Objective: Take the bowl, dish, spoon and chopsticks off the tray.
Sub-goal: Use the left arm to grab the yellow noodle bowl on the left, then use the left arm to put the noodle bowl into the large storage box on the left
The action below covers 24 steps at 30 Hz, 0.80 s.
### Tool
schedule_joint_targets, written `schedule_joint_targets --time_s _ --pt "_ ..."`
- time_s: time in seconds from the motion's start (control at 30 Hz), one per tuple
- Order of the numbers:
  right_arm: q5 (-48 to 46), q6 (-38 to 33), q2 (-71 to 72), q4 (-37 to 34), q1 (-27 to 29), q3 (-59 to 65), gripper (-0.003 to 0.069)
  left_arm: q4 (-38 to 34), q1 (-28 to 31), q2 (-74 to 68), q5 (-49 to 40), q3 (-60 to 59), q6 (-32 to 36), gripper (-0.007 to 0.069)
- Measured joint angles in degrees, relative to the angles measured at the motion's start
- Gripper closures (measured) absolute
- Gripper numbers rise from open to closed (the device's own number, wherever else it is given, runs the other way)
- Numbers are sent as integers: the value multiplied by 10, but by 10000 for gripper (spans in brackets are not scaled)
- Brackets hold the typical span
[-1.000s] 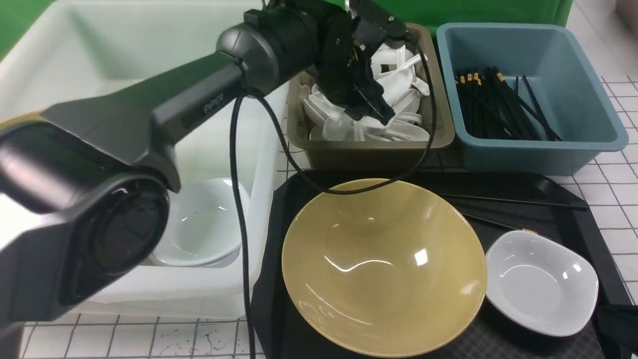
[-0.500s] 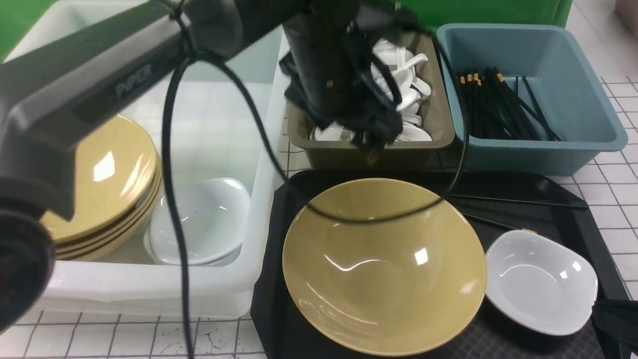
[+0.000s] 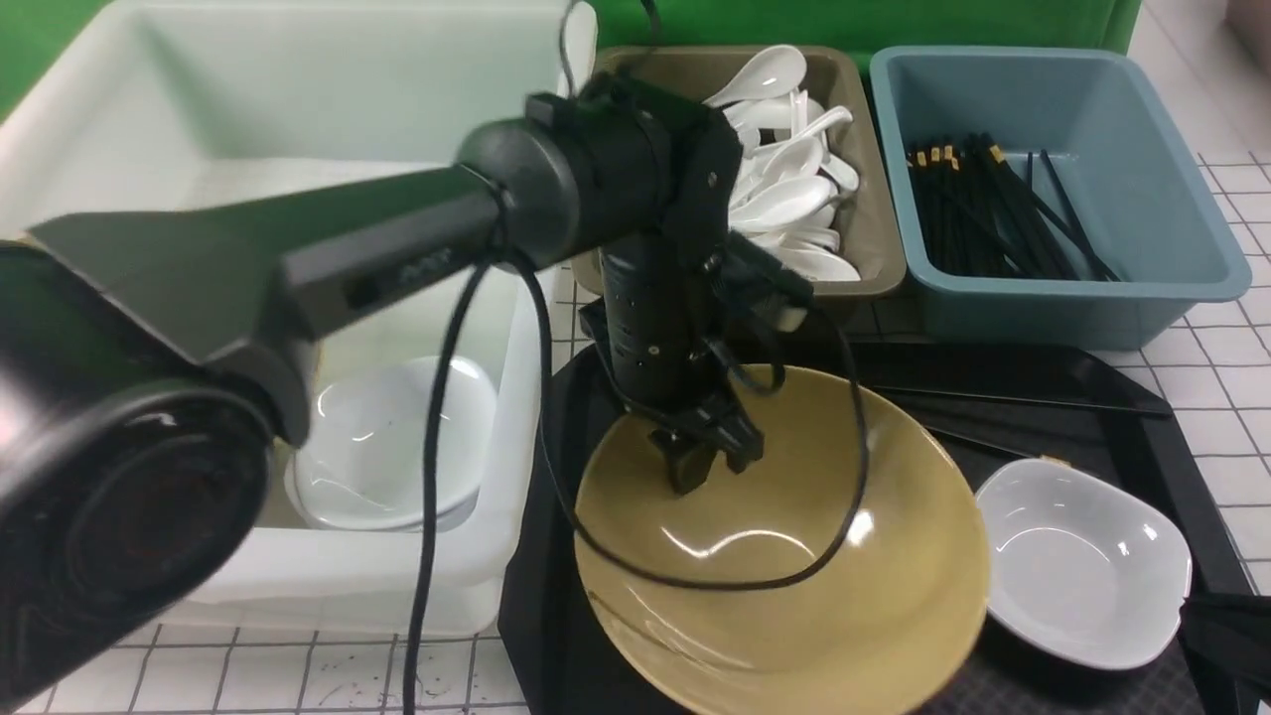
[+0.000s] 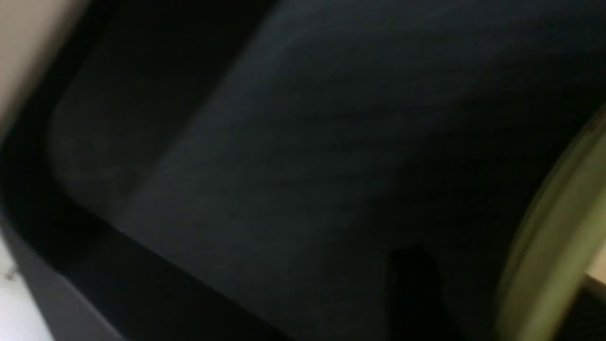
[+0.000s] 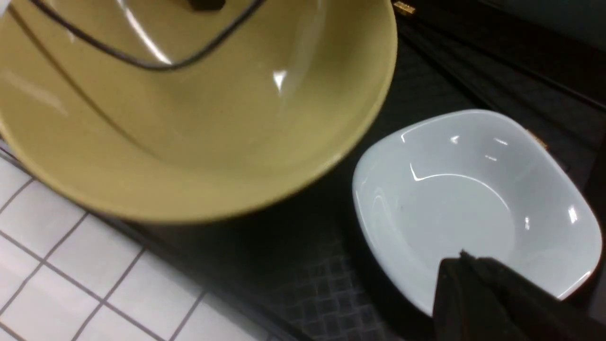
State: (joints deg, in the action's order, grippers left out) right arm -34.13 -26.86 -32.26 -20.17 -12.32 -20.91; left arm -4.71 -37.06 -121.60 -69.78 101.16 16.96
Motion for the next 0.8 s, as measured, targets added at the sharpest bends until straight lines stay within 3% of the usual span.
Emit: schedule_joint_targets --time_s 0.2,0.33,0.47,0.6,0.8 --pt "0 0 0 0 0 0 622 -25 0 50 -18 31 3 606" --pt "0 0 -1 0 0 0 622 -5 21 124 -14 66 13 618" --pt "0 0 -1 0 -1 1 622 -9 88 234 -14 88 10 619" --pt "0 0 -1 0 -1 2 620 -13 231 361 -21 46 -55 621" --pt "15 0 -1 0 -1 5 617 40 497 499 42 -157 -123 621"
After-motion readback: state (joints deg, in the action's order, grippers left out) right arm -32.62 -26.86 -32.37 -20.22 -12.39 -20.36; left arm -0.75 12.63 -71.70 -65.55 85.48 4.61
